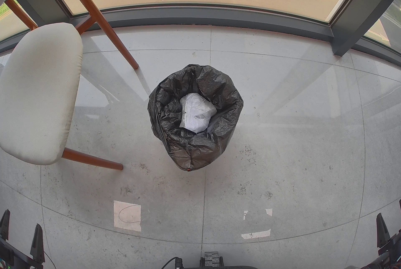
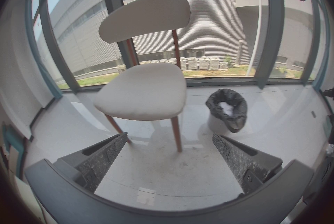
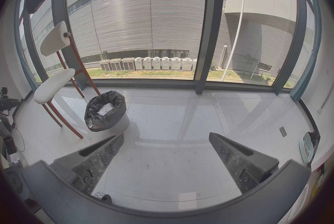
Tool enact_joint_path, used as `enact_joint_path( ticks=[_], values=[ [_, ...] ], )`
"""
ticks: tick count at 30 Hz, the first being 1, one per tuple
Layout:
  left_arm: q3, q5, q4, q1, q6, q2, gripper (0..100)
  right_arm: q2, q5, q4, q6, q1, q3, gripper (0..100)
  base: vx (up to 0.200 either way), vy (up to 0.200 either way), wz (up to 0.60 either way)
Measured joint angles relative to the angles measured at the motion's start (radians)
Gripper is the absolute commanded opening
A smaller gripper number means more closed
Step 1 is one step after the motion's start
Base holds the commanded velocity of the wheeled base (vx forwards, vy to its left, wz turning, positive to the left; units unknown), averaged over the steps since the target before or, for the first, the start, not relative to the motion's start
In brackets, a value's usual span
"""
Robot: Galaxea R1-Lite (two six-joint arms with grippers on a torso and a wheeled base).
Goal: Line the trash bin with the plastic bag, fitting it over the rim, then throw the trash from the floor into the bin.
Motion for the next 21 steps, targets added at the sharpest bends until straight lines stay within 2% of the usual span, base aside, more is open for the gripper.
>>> enact_joint_path(
  ticks=[3, 6, 8, 12, 15, 18, 21],
  values=[
    [0.000, -0.108, 0.031, 0.000, -0.021, 0.000, 100, 0.000, 0.000, 0.000, 0.000, 0.000, 0.000, 100, 0.000, 0.000, 0.00],
    [0.000, -0.143, 0.031, 0.000, -0.047, 0.000, 100, 0.000, 0.000, 0.000, 0.001, 0.000, 0.000, 100, 0.000, 0.000, 0.00],
    [0.000, -0.127, 0.023, 0.000, -0.066, 0.000, 100, 0.000, 0.000, 0.000, 0.000, 0.000, 0.000, 100, 0.000, 0.000, 0.00],
    [0.000, 0.012, 0.001, 0.000, -0.116, 0.000, 100, 0.000, 0.000, 0.000, 0.001, 0.000, 0.000, 100, 0.000, 0.000, 0.00],
    [0.000, 0.088, -0.006, 0.000, -0.136, 0.000, 100, 0.000, 0.000, 0.000, 0.001, 0.000, 0.000, 100, 0.000, 0.000, 0.00],
    [0.000, 0.087, -0.009, 0.000, -0.130, 0.000, 100, 0.000, 0.000, 0.000, 0.001, 0.000, 0.000, 100, 0.000, 0.000, 0.00],
    [0.000, 0.012, -0.005, 0.000, -0.094, 0.000, 100, 0.001, 0.000, 0.000, 0.001, 0.000, 0.000, 100, 0.000, 0.000, 0.00]
  ],
)
